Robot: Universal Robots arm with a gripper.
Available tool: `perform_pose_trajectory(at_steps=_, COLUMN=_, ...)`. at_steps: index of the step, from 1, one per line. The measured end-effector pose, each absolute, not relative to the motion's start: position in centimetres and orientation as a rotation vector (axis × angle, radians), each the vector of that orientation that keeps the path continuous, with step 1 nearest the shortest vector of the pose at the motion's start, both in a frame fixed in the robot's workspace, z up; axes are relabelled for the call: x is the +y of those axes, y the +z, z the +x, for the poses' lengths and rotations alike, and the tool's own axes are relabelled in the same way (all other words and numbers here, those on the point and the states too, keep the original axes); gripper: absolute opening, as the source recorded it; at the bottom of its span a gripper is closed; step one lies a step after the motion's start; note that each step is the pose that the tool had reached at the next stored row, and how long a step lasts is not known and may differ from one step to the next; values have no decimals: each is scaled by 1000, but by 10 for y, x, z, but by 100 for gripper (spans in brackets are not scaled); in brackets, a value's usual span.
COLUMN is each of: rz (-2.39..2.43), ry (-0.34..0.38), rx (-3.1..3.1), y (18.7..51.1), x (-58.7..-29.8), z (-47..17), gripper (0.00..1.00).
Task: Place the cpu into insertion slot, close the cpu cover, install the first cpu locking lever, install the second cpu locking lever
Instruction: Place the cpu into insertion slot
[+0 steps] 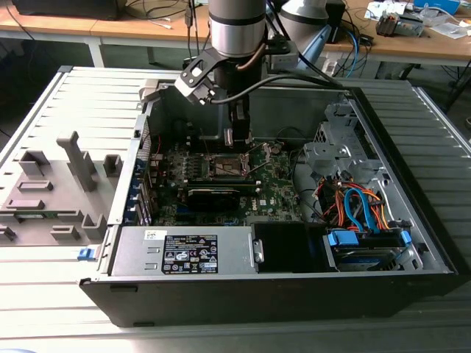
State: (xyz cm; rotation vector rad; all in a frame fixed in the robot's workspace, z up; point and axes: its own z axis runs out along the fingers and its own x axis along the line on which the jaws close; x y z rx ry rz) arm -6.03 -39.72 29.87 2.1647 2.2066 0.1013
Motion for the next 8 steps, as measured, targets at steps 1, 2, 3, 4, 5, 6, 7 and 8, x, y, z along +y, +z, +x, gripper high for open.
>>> perform_pose_trajectory(at_steps=1, rz=2165, ry=101, rx=2207, y=299, x=-397, z=-60, gripper=55)
perform_pose_trajectory(at_steps=2, rz=2165, ry=101, rx=2207, y=298, x=-397, z=-60, gripper=55)
perform_pose_trajectory(at_steps=3, rz=2165, ry=101, rx=2206, y=298, x=-397, z=-60, gripper=55)
perform_pose_trajectory(at_steps=4, rz=2165, ry=101, rx=2207, y=298, x=-397, z=-60, gripper=55)
perform_pose_trajectory(at_steps=5, rz=2165, ry=101, rx=2207, y=298, x=-397, z=-60, gripper=55)
perform_pose_trajectory(at_steps=6, rz=2165, ry=101, rx=2207, y=298, x=-397, z=-60, gripper=55)
perform_pose_trajectory(at_steps=7, rz=2165, ry=101, rx=2207, y=298, x=-397, z=-60, gripper=55)
perform_pose_trajectory(at_steps=8, rz=2165, ry=101, rx=2206, y=297, x=-397, z=-60, gripper=55)
